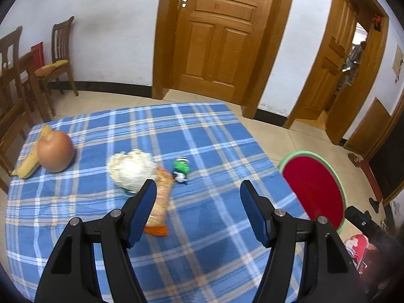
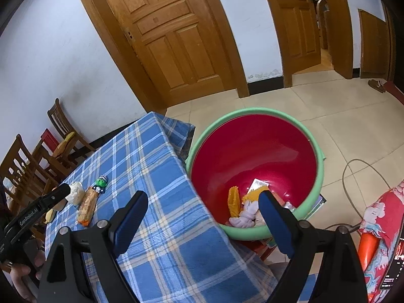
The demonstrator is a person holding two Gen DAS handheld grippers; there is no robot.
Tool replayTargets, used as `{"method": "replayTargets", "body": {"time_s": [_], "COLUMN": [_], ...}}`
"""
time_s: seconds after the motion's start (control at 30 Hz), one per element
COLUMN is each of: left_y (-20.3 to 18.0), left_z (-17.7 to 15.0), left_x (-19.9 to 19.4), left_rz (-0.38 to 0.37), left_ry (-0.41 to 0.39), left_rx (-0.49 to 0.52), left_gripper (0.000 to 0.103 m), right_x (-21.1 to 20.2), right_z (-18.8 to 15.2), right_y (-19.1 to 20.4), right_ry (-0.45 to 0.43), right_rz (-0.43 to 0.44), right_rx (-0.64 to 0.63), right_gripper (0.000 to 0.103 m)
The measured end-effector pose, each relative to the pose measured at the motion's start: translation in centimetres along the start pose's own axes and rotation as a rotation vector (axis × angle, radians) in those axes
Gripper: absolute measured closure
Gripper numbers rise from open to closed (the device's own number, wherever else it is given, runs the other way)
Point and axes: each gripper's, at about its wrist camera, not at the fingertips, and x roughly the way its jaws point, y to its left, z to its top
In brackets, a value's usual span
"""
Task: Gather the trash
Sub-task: 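Move both grippers back toward the snack packet and crumpled paper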
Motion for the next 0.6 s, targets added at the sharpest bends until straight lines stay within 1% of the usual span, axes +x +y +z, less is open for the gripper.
{"method": "replayTargets", "body": {"time_s": [0.27, 0.47, 0.6], "left_y": [3.1, 4.4, 5.2], "left_z": [0.4, 0.3, 0.3], "left_x": [1.1, 3.0, 4.2], "left_rz": [0.076, 0.169, 0.167], "left_ry": [0.002, 0.002, 0.03], "left_rx": [-0.024, -0.013, -0.029], "left_gripper": [0.035, 0.035, 0.035], "right_x": [1.5, 2.2, 2.4], "right_z": [-0.4, -0.5, -0.5], "right_y": [1.3, 2.0, 2.3], "right_ry": [0.034, 0.054, 0.059], "right_rz": [0.004, 0.007, 0.004], "right_rx": [-0.018, -0.035, -0.043], "right_gripper": [0.012, 0.012, 0.012]}}
